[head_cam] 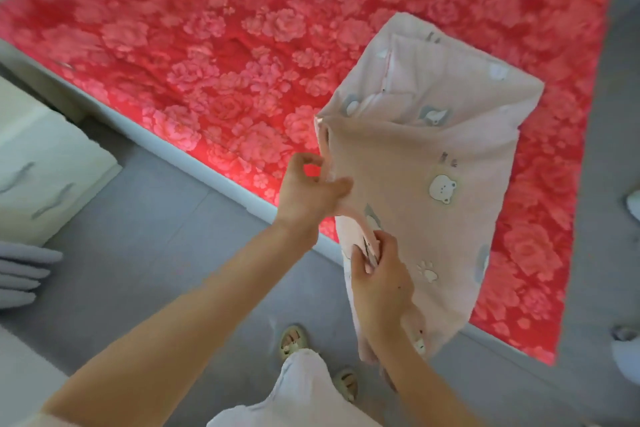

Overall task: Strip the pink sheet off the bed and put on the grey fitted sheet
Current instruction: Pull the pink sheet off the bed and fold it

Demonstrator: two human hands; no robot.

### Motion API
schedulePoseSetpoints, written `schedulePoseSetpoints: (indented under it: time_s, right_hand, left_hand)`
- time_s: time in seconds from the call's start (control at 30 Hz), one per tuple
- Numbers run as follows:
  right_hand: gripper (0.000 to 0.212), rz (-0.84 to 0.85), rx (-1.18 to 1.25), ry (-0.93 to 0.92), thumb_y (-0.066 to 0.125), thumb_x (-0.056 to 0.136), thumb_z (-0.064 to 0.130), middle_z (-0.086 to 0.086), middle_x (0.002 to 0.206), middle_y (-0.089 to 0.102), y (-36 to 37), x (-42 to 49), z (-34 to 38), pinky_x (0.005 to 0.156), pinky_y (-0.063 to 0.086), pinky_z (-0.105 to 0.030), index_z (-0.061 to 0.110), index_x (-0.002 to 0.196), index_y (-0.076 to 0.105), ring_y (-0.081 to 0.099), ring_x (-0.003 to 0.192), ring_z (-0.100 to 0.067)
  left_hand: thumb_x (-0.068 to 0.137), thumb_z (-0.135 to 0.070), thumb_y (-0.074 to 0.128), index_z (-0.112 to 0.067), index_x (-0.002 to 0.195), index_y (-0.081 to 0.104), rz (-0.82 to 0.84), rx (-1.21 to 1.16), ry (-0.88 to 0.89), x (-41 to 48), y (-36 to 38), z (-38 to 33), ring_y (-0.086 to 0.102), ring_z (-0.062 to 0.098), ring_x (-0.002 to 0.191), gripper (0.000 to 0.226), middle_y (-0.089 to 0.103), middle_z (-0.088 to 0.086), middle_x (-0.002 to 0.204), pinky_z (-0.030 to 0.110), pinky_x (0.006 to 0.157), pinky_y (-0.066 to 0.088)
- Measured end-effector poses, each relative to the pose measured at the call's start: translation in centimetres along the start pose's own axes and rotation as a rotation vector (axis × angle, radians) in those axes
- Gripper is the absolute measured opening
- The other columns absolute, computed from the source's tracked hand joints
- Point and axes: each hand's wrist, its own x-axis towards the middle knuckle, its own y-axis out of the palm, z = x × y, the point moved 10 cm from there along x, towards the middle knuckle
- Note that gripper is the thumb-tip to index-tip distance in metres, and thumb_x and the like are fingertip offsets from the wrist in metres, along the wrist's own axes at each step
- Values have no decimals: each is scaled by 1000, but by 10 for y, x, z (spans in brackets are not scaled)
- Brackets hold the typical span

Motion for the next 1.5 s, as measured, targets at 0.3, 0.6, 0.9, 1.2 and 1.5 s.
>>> schedulePoseSetpoints:
  time_s: [0.3, 0.6, 0.9, 1.2, 1.5]
  right_hand:
    - [16, -251, 47, 78, 54, 79, 31, 4, 50, 50, -105, 16, -67, 47, 29, -23, 15, 77, 57, 41, 43, -21]
    - [16, -79, 217, 8, 59, 79, 3, 9, 54, 43, -226, 113, -87, 49, 28, -17, 17, 72, 53, 43, 53, -14]
    - [14, 480, 369, -41, 59, 82, -4, 4, 69, 53, -217, 216, -23, 59, 41, -25, 6, 72, 59, 49, 62, -7]
    - [13, 681, 390, 14, 65, 76, -4, 11, 62, 57, -186, 277, 16, 54, 43, -15, 7, 71, 60, 52, 55, 0]
    - [13, 658, 308, 48, 73, 77, 3, 6, 74, 62, -216, 308, -24, 62, 46, -17, 12, 83, 68, 56, 65, -1]
  left_hand:
    - [80, 10, 60, -14, 114, 44, 105, -74, 101, -51, 134, -106, 46, 13, 47, 44, 50, 9, 72, 16, 41, 41]
    - [80, 13, 61, -8, 79, 53, 159, 55, 278, -40, 215, -215, 56, 13, 35, 22, 56, 15, 64, 13, 36, 38]
    - [86, 3, 56, -11, 65, 48, 277, 359, 184, 88, 265, -272, 48, 3, 30, 27, 52, 4, 57, 13, 33, 41]
    - [77, -67, 46, -16, 127, 54, 712, 1128, 1529, 3, 345, -263, 53, 23, 115, 72, 61, 3, 120, 41, 105, 30]
    - [65, -30, 84, -25, 107, 58, 1260, 1307, 985, 27, 405, -183, 54, 5, 79, 49, 59, -14, 83, 14, 69, 40]
